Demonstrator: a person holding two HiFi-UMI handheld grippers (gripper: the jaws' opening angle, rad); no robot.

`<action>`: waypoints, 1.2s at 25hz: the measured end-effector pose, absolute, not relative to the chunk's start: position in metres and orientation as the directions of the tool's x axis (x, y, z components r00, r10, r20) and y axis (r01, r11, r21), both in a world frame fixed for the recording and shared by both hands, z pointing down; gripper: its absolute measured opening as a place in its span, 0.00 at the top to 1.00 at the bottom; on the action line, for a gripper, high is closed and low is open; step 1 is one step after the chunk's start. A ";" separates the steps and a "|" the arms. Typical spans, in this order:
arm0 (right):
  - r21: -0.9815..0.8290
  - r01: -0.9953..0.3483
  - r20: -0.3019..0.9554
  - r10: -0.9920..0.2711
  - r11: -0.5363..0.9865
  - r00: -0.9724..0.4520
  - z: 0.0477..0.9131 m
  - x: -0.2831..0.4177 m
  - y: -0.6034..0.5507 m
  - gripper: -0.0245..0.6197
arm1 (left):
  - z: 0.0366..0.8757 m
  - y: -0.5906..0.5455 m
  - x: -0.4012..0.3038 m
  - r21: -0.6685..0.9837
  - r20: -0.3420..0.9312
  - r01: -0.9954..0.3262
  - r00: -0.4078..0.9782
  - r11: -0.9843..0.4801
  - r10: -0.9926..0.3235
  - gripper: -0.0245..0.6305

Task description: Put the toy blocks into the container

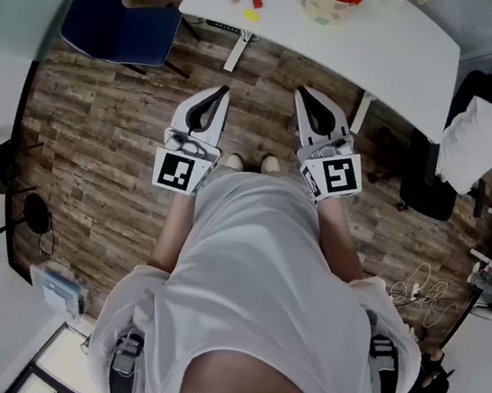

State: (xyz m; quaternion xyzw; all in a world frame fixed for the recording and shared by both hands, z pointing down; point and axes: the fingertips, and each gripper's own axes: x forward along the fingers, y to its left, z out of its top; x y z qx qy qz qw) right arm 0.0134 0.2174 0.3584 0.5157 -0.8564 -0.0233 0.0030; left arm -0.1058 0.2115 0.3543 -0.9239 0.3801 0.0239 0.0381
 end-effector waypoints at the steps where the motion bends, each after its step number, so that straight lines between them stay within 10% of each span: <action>1: 0.043 -0.885 -0.021 -0.885 0.464 -0.466 0.358 0.016 0.217 0.97 | 0.353 0.211 -0.105 -0.054 -0.076 -0.705 0.709 -0.707 -0.701 0.98; 30: -0.081 -0.829 0.105 -0.823 0.553 -0.559 0.427 0.072 0.173 0.96 | 0.390 0.191 -0.083 -0.034 0.066 -0.794 0.605 -0.607 -0.794 0.98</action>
